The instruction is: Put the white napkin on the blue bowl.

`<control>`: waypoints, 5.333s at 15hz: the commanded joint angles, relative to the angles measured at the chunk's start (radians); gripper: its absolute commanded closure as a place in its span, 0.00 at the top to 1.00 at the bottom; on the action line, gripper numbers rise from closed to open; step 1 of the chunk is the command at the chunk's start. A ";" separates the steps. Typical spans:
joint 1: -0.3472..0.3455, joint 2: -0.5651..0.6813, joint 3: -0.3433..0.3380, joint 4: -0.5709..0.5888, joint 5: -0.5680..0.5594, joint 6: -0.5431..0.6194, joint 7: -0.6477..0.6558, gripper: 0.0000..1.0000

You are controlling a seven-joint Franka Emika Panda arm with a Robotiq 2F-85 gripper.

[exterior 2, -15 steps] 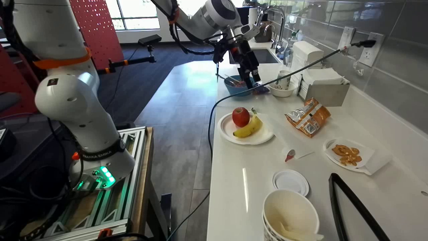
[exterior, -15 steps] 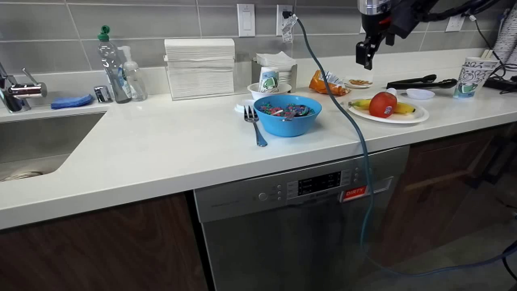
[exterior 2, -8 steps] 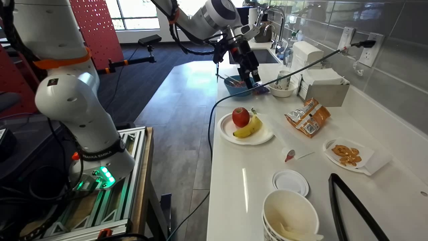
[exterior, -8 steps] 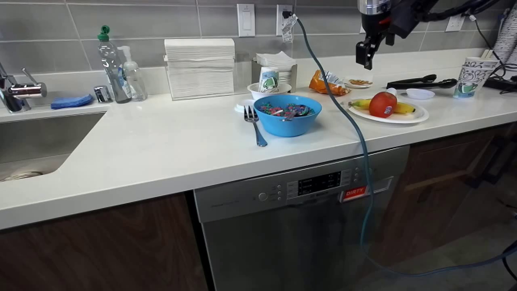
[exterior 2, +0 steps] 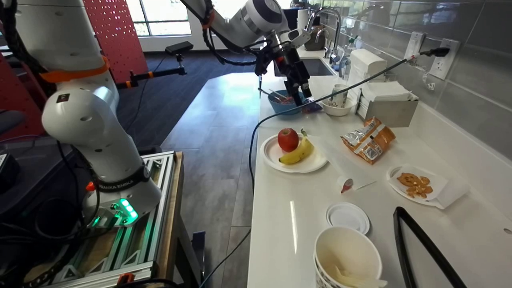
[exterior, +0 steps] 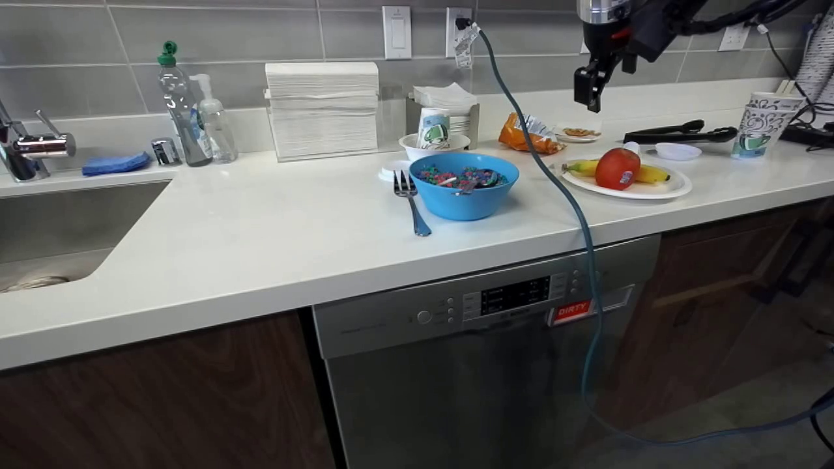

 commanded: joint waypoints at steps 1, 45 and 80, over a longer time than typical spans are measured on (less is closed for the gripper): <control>0.000 0.024 -0.002 0.014 -0.032 0.001 0.026 1.00; 0.036 0.433 -0.056 0.298 -0.092 -0.148 -0.134 0.78; -0.079 0.310 -0.102 0.165 0.197 0.190 -0.553 0.01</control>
